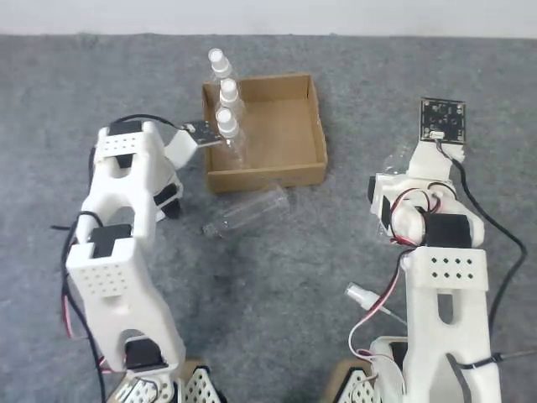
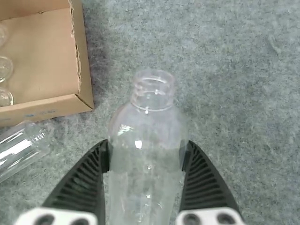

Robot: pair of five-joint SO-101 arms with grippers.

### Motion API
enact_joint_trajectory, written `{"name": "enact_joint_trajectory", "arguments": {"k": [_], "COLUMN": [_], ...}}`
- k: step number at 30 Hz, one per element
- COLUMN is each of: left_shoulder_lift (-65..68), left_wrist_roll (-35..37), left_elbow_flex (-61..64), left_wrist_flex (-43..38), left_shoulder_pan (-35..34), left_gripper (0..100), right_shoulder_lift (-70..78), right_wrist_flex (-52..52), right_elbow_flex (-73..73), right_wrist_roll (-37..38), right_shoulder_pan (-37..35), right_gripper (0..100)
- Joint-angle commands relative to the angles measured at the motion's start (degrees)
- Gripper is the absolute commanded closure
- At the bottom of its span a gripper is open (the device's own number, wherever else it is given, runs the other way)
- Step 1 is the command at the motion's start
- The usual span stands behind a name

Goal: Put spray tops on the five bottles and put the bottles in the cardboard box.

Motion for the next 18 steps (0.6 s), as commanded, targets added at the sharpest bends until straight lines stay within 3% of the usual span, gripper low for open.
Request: {"name": "enact_joint_trajectory", "arguments": {"k": [1, 10, 18], "left_shoulder_lift": [0.09, -4.84, -13.27], "left_wrist_roll": [0.88, 0.97, 10.46], "left_elbow_flex": [-2.77, -5.05, -5.05], "left_wrist_flex": [0.7, 10.99, 11.96], "left_shoulder_pan": [1.23, 1.85, 3.87], "left_gripper": [97, 99, 99], "right_shoulder_lift": [-1.98, -1.98, -1.98], "right_wrist_flex": [-1.36, -1.36, -1.36], "right_elbow_flex": [-1.14, -1.14, -1.14], "right_wrist_roll": [0.88, 0.88, 0.88], "right_shoulder_pan": [0.92, 0.75, 0.92], "right_gripper": [98.9, 98.9, 98.9]}}
